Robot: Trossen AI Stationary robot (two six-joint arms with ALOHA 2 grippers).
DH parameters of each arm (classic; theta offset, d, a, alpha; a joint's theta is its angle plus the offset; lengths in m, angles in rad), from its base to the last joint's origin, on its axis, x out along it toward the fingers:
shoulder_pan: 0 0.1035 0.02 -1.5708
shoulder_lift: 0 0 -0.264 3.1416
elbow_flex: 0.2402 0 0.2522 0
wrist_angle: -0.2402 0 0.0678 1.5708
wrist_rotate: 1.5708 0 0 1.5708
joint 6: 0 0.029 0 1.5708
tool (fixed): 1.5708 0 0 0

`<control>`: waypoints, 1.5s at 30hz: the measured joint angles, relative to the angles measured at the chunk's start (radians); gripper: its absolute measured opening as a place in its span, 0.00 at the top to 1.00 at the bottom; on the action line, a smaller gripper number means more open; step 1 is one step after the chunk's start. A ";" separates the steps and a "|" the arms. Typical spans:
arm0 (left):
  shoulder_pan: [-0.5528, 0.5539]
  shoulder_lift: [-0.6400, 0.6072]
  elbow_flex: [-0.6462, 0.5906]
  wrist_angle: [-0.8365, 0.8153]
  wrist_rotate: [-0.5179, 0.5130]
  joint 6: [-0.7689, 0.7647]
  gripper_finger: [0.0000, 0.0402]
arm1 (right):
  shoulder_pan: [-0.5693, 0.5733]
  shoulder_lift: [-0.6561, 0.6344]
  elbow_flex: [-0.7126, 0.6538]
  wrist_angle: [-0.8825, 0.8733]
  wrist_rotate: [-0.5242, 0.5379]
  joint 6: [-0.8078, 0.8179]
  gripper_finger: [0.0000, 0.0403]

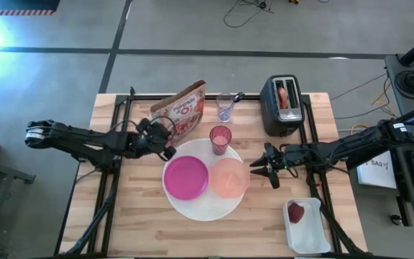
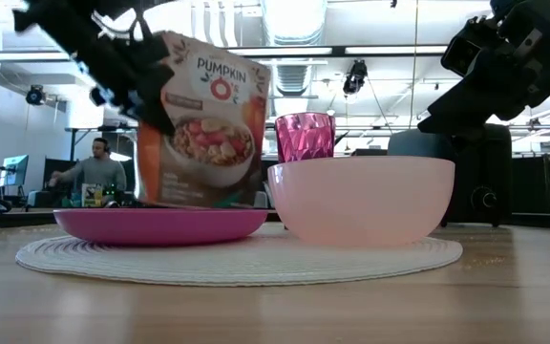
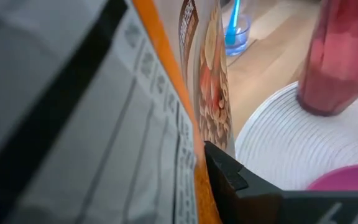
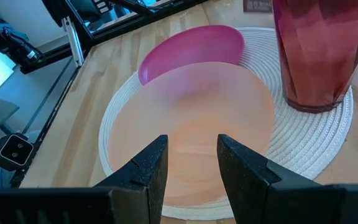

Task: Arrange a breakfast setting
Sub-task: Pour the cereal from the orange cereal box into the orange bowl on the white mat

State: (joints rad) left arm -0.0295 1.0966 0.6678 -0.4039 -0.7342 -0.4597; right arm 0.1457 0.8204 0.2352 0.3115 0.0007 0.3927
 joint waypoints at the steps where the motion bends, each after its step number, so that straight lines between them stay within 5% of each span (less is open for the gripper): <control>1: 0.000 -0.004 0.035 -0.062 -0.001 -0.007 1.00 | 0.000 0.000 0.000 0.000 0.000 0.000 0.68; 7: 0.001 0.004 0.291 -0.496 0.035 -0.046 1.00 | 0.000 0.000 0.000 0.000 0.000 0.000 0.68; 16: -0.001 0.022 0.708 -0.977 0.426 -0.083 1.00 | 0.000 0.000 0.000 0.000 0.000 0.000 0.68; 23: -0.010 0.021 0.905 -1.061 0.805 -0.242 1.00 | 0.000 0.000 0.000 0.000 0.000 0.000 0.68; 35: -0.171 0.108 0.924 -1.046 0.879 -0.365 1.00 | 0.000 0.000 0.000 0.000 0.000 0.000 0.68; 45: -0.273 0.310 0.923 -1.030 1.081 -0.341 1.00 | 0.000 0.000 0.000 0.000 0.000 0.000 0.68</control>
State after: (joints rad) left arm -0.3027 1.4066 1.5906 -1.4339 0.3467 -0.8008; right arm 0.1459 0.8204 0.2352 0.3115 0.0009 0.3927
